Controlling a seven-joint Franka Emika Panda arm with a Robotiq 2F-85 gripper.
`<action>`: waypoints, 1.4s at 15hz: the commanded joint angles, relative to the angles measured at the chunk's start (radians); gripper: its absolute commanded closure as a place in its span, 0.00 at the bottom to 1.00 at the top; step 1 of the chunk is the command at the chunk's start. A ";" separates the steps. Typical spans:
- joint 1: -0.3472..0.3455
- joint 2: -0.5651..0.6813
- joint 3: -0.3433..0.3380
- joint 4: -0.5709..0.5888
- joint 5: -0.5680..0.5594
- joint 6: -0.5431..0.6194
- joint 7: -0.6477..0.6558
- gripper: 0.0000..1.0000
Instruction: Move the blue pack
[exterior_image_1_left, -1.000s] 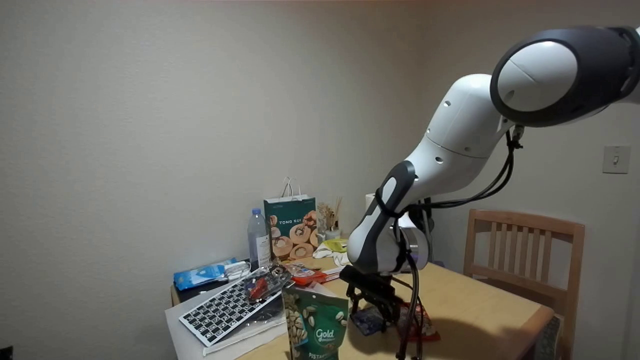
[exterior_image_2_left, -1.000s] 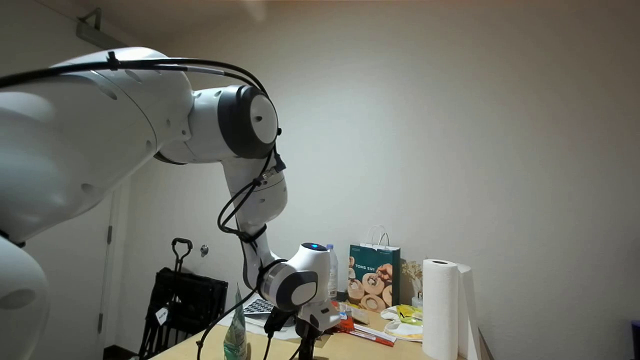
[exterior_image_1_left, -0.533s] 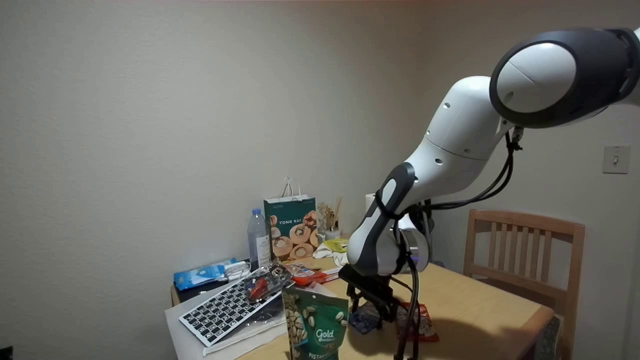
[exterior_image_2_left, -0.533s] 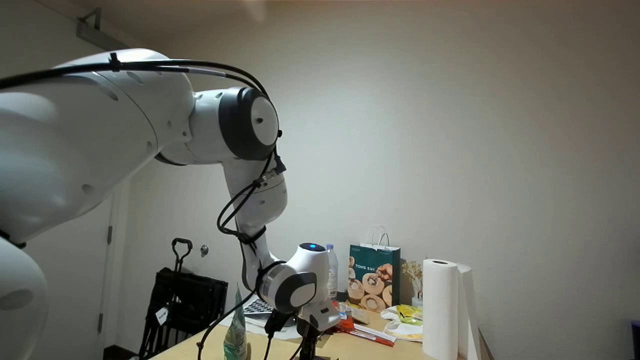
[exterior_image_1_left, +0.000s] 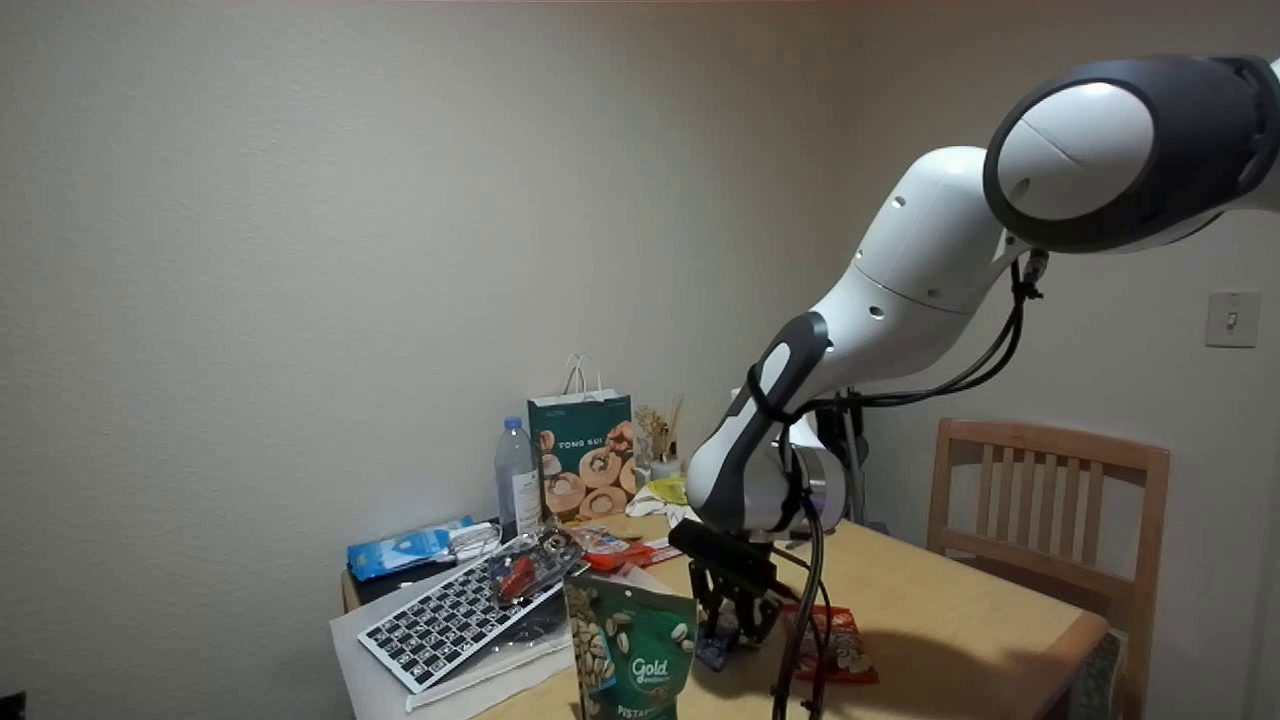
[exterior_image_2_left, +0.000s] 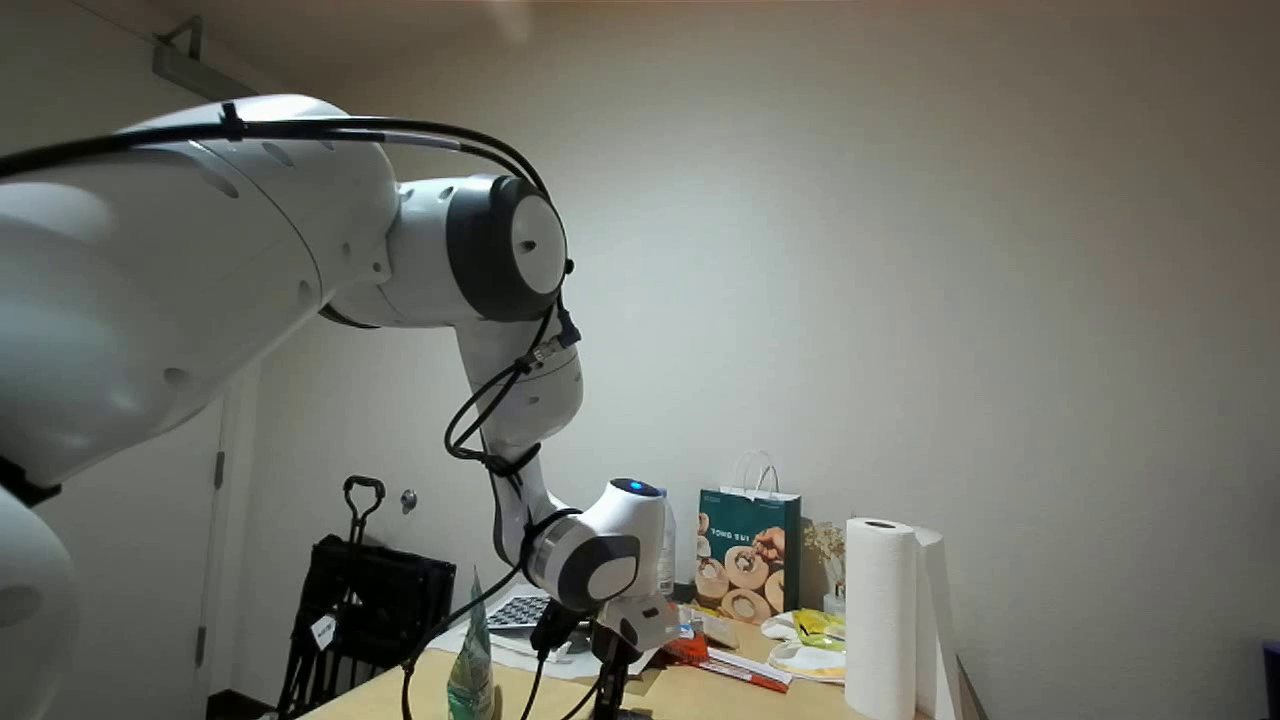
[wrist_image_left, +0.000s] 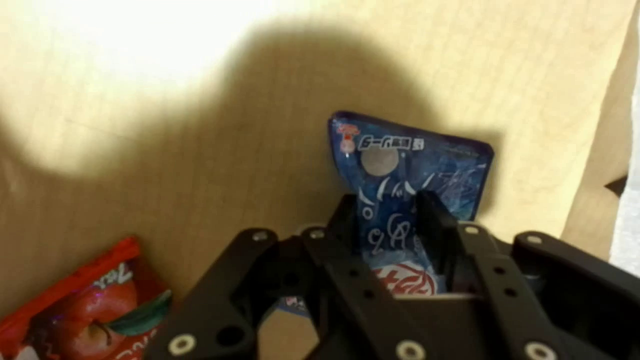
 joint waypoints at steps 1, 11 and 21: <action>-0.032 -0.002 0.028 0.011 0.007 -0.047 -0.037 0.92; 0.064 -0.138 -0.112 -0.159 -0.067 -0.199 0.129 0.94; 0.111 -0.305 -0.161 -0.406 -0.165 -0.003 0.292 0.94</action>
